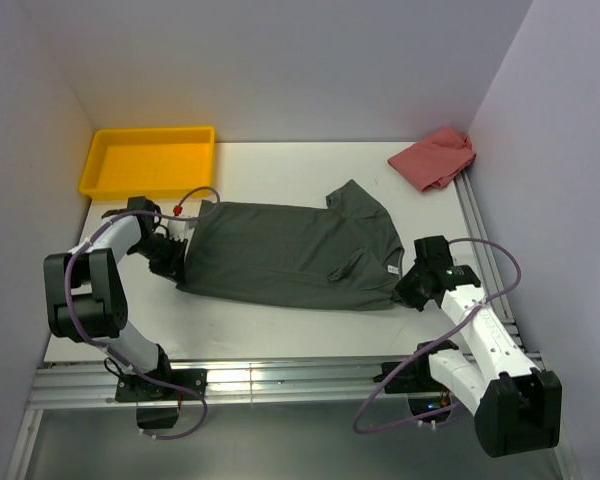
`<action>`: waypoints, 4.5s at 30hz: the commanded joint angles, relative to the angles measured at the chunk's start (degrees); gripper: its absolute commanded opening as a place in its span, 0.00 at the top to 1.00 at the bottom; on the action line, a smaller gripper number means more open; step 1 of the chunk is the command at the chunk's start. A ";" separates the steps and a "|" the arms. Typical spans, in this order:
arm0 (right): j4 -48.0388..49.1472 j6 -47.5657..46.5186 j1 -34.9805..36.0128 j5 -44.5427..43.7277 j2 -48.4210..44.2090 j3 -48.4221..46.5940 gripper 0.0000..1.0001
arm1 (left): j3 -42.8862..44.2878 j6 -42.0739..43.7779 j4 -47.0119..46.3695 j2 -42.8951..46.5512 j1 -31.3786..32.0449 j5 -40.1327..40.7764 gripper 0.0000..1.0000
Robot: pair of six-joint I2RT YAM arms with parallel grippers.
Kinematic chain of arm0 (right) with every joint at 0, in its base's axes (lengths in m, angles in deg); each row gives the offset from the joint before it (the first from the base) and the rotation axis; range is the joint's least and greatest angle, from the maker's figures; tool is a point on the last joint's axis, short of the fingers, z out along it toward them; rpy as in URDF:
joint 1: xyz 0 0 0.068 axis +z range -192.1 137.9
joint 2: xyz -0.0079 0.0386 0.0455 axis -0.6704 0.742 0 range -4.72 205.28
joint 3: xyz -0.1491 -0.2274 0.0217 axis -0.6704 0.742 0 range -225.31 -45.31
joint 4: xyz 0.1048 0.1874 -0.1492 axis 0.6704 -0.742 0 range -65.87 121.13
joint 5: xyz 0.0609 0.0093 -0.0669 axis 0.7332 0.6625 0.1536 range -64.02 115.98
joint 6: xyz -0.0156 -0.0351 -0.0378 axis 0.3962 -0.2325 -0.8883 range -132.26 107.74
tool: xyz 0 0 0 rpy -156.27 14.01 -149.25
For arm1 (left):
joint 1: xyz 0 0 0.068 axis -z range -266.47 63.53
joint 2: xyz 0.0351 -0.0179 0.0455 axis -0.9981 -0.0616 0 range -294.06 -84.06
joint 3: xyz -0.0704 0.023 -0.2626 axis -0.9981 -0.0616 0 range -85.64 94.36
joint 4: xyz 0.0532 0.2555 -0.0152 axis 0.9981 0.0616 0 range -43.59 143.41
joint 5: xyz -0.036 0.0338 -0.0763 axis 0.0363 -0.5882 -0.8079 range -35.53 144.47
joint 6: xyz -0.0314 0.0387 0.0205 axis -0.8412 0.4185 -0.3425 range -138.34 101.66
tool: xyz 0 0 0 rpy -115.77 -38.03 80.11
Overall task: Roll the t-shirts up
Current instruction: Fold the tshirt
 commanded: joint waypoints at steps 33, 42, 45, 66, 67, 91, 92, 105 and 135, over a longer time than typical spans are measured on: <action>-17.23 9.28 18.12 -0.23 -7.91 -4.01 0.40 | -1.56 13.96 14.53 8.90 -8.45 6.96 0.39; -6.61 4.89 17.68 -3.22 -0.36 -17.27 0.37 | 15.39 8.87 14.10 -1.28 -8.72 -0.85 0.38; -1.51 -0.29 16.63 -7.96 7.02 -23.16 0.37 | 24.01 5.27 10.95 -7.43 -8.28 -4.46 0.37; 1.76 -15.95 8.19 -3.22 73.20 -82.74 0.42 | 34.13 -3.44 -13.24 -22.56 -0.64 1.51 0.34; 0.97 -15.95 8.10 -3.22 74.70 -84.25 0.42 | 34.48 -3.27 -12.89 -22.83 -0.55 1.51 0.34; -2.82 -17.80 10.39 -9.55 86.75 -90.69 0.42 | 31.15 -7.22 -14.73 -25.64 4.46 4.68 0.53; -2.73 -17.62 10.47 -9.90 86.49 -89.90 0.42 | 31.15 -7.22 -14.73 -25.73 4.55 5.02 0.55; -1.50 -17.27 10.74 -10.96 83.06 -87.34 0.86 | 31.76 -7.40 -14.30 -25.91 4.64 6.17 0.91; 5.62 -15.34 10.39 -12.01 60.58 -68.11 1.00 | 30.27 -6.43 -14.29 -19.93 4.46 7.75 1.00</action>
